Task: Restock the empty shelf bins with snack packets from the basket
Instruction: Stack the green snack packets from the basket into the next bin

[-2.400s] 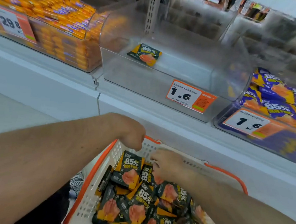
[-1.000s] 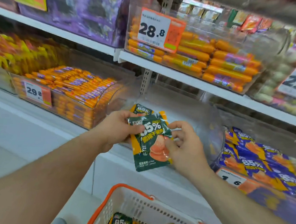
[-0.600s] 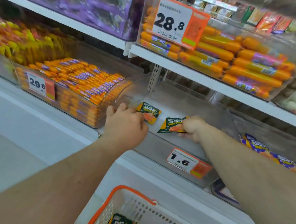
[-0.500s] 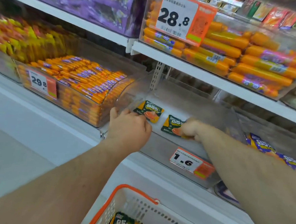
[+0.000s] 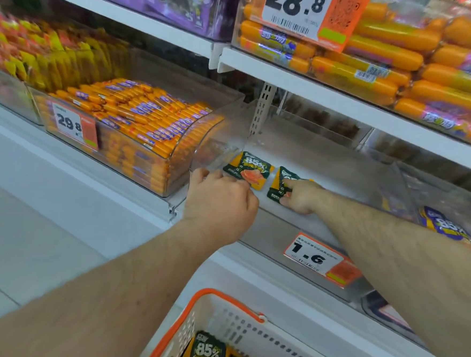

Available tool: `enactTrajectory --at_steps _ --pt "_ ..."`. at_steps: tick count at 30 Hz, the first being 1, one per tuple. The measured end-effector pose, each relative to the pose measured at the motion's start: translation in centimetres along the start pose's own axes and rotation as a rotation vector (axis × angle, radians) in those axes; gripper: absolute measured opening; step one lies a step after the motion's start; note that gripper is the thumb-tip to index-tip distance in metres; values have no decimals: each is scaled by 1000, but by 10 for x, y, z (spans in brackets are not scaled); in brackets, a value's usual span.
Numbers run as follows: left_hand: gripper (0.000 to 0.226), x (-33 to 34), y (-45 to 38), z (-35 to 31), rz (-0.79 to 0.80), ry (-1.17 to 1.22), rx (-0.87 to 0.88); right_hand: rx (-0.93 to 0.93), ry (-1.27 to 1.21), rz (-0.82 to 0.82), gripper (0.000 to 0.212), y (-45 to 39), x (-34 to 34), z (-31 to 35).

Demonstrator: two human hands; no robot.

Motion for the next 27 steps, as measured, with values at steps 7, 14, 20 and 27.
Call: enactTrajectory --at_steps 7,14,20,27 --pt "59 2 -1 -3 -24 0 23 64 -6 -18 53 -12 5 -2" --pt "53 4 -3 -3 10 63 28 82 -55 -6 54 -2 1 -10" --pt "19 -38 2 -30 -303 408 232 97 -421 -154 23 41 -33 -17" --pt "19 78 84 -57 923 402 316 -328 -513 -1326 11 219 -54 -20"
Point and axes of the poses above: each hand's wrist, its own y-axis away from the middle knuckle, its own x-axis out of the palm, z = x × y, the point moved 9 cm from there along -y, towards the middle knuckle, and after that the axes turned 12 degrees about x, right-handed, at the moved point
